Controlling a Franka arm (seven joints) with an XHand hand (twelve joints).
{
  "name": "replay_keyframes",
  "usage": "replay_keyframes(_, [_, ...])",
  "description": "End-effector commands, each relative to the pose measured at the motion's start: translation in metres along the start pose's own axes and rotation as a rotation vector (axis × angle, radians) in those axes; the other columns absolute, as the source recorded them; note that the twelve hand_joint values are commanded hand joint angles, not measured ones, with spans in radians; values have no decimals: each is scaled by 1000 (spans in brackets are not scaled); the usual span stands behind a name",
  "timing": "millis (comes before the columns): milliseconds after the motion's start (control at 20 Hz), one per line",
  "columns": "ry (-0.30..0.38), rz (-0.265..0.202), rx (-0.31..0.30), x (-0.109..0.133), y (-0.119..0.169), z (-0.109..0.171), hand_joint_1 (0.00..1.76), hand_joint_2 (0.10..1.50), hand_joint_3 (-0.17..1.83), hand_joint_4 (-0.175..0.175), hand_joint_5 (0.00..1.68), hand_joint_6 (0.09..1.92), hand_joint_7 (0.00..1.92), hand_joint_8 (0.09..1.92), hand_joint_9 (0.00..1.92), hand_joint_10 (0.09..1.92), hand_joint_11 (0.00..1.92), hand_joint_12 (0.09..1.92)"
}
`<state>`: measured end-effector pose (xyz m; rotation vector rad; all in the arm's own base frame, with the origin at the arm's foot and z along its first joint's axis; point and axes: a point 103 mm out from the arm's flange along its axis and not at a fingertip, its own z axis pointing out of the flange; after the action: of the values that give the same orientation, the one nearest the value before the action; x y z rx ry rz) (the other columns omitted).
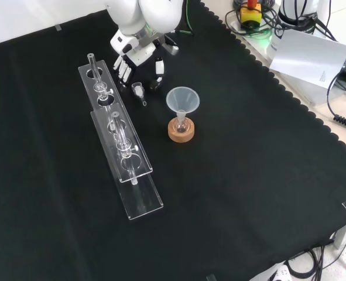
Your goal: Pick up the weighing funnel.
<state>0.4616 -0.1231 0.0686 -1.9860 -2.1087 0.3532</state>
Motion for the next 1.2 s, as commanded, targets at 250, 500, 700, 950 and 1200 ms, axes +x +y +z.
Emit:
replay_keyframes(250, [-6, 6, 3, -1, 2, 3, 985, 593, 694, -25, 580, 440, 570, 644, 698, 517, 419, 1294])
replay_keyframes(500, [-5, 7, 12, 1, 5, 7, 989, 593, 699, -24, 539, 578, 580, 649, 703, 516, 423, 1293])
replay_keyframes(700, [2, 5, 14, 1, 6, 9, 992, 594, 701, -22, 544, 613, 587, 654, 705, 518, 425, 1292])
replay_keyframes(950, [3, 2, 17, 5, 10, 11, 995, 594, 705, -21, 539, 659, 594, 659, 711, 520, 426, 1293])
replay_keyframes(1200, [6, 5, 24, 4, 10, 12, 996, 596, 707, -2, 604, 710, 617, 666, 723, 523, 431, 1294])
